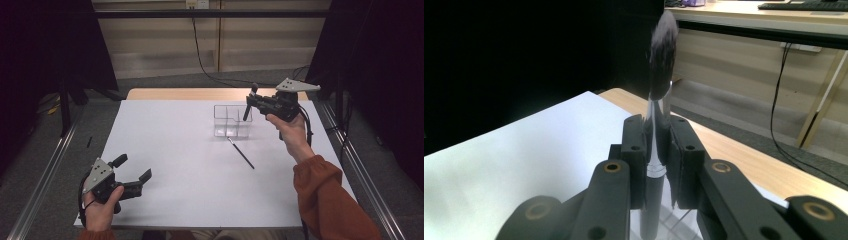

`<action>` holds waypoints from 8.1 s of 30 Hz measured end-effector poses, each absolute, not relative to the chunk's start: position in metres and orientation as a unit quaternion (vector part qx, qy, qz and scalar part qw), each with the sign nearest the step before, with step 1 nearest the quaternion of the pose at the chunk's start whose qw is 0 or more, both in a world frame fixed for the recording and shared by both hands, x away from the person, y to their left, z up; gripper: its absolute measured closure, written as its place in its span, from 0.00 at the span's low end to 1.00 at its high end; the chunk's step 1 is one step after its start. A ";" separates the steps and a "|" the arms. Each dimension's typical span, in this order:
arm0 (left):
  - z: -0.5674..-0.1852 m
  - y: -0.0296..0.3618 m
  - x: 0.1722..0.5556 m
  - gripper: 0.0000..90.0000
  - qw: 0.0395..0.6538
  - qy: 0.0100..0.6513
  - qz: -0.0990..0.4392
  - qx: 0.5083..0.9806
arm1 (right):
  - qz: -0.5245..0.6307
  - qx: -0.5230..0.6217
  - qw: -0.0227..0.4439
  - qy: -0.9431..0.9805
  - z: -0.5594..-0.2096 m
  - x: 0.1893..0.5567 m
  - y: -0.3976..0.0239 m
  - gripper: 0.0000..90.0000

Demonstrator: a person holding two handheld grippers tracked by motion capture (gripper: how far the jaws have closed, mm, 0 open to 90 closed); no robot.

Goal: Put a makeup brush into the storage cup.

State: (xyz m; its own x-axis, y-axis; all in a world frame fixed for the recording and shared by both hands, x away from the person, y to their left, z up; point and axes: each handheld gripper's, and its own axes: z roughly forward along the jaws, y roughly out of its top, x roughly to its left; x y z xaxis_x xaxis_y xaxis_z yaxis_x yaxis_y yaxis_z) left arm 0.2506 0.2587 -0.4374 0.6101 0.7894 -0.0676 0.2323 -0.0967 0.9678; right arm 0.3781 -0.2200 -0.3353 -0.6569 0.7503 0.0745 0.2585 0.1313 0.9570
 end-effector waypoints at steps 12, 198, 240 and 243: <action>-0.437 0.257 0.250 0.02 0.564 0.362 0.245 0.700 | 0.546 0.371 0.232 0.714 -0.334 0.396 -0.226 0.89; -0.435 0.270 0.242 0.02 0.562 0.373 0.257 0.693 | 0.521 0.414 0.258 0.701 -0.431 0.247 -0.281 0.01; -0.434 0.267 0.244 0.02 0.565 0.370 0.258 0.691 | 0.532 0.400 0.255 0.701 -0.436 0.241 -0.281 0.01; -0.434 0.268 0.244 0.02 0.565 0.369 0.257 0.692 | 0.529 0.395 0.255 0.706 -0.436 0.247 -0.277 0.01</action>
